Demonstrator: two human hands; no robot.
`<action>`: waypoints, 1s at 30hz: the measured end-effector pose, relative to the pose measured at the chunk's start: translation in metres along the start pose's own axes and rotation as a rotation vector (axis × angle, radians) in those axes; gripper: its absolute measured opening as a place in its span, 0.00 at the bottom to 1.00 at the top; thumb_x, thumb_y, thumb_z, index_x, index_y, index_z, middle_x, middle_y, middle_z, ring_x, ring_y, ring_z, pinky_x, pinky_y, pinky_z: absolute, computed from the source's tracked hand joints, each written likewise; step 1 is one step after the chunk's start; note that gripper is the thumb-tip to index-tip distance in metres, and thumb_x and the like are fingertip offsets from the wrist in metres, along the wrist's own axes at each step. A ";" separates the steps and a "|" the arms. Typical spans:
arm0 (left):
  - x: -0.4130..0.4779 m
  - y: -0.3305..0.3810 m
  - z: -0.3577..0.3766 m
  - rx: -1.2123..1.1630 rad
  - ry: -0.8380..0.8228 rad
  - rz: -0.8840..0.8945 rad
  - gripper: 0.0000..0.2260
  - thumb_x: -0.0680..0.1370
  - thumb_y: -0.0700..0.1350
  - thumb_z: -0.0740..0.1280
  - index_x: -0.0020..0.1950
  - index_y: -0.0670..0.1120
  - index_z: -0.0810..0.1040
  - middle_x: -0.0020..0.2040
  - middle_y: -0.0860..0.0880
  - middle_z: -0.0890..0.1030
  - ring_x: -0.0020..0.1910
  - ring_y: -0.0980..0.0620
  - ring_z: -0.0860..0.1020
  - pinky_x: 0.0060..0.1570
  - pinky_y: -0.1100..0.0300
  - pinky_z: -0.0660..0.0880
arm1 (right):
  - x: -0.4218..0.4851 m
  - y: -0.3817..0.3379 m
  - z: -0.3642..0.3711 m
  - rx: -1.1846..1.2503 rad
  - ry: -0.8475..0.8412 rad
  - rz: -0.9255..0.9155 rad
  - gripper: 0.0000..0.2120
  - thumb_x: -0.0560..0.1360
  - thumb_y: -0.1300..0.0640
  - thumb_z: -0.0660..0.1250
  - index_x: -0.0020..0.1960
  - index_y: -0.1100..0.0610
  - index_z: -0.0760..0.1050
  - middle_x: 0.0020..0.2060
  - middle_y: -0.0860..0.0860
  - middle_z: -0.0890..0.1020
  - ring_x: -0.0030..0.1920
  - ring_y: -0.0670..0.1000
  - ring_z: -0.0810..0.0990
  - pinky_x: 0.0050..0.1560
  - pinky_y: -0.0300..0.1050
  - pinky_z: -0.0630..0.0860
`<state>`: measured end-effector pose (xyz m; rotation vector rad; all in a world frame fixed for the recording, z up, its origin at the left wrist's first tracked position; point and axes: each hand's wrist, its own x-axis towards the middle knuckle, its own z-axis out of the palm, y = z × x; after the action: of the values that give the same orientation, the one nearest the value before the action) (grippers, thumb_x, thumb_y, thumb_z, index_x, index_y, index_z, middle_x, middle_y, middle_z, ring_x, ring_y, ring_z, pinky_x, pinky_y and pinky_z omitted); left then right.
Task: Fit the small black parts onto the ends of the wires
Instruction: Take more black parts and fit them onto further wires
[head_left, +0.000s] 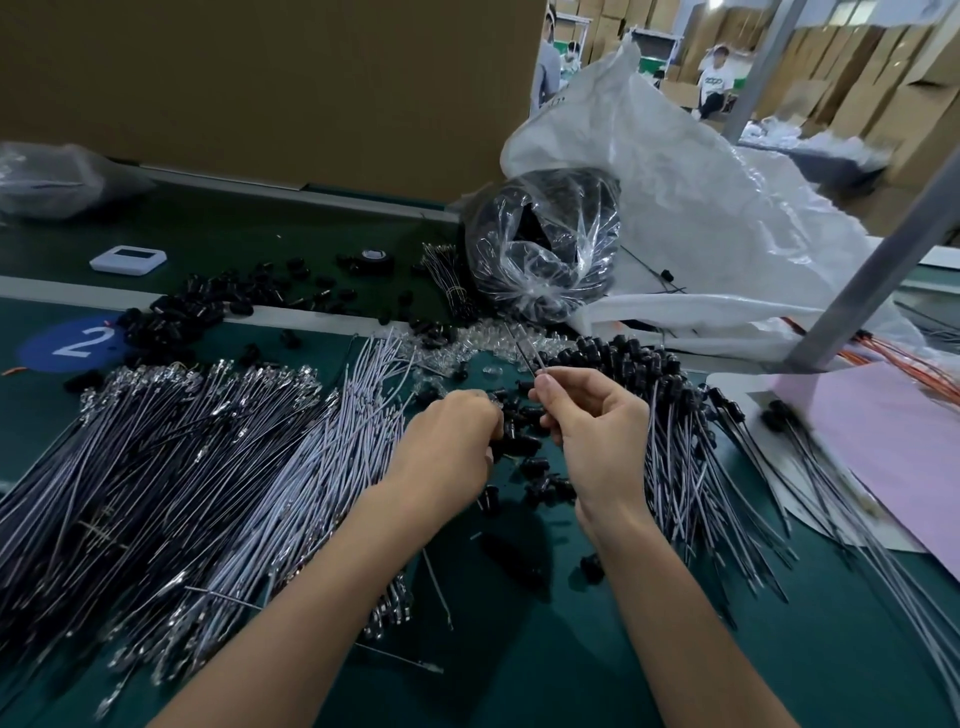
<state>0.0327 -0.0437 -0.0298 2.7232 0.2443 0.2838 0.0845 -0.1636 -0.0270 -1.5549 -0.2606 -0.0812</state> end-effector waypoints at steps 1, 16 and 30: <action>0.000 0.000 0.001 -0.017 -0.008 0.020 0.07 0.76 0.36 0.69 0.53 0.43 0.80 0.55 0.48 0.78 0.52 0.45 0.77 0.52 0.50 0.75 | 0.001 0.000 0.000 -0.019 0.001 -0.009 0.06 0.74 0.62 0.72 0.41 0.52 0.83 0.35 0.49 0.85 0.35 0.44 0.80 0.38 0.36 0.76; 0.006 -0.025 0.001 -0.873 0.162 -0.138 0.12 0.74 0.35 0.72 0.50 0.51 0.86 0.47 0.47 0.86 0.42 0.48 0.84 0.46 0.57 0.82 | 0.006 0.004 -0.006 -0.204 0.010 -0.126 0.06 0.75 0.62 0.72 0.42 0.52 0.83 0.33 0.46 0.83 0.34 0.41 0.77 0.39 0.39 0.76; 0.003 -0.034 -0.005 -1.358 0.296 -0.231 0.09 0.76 0.31 0.69 0.49 0.44 0.84 0.41 0.49 0.86 0.43 0.52 0.85 0.43 0.64 0.80 | 0.002 0.003 -0.004 -0.474 -0.033 -0.332 0.05 0.74 0.64 0.72 0.47 0.56 0.84 0.40 0.48 0.83 0.41 0.41 0.80 0.43 0.30 0.75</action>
<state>0.0298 -0.0101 -0.0384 1.2989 0.2905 0.5306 0.0872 -0.1675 -0.0297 -1.9705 -0.5543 -0.4021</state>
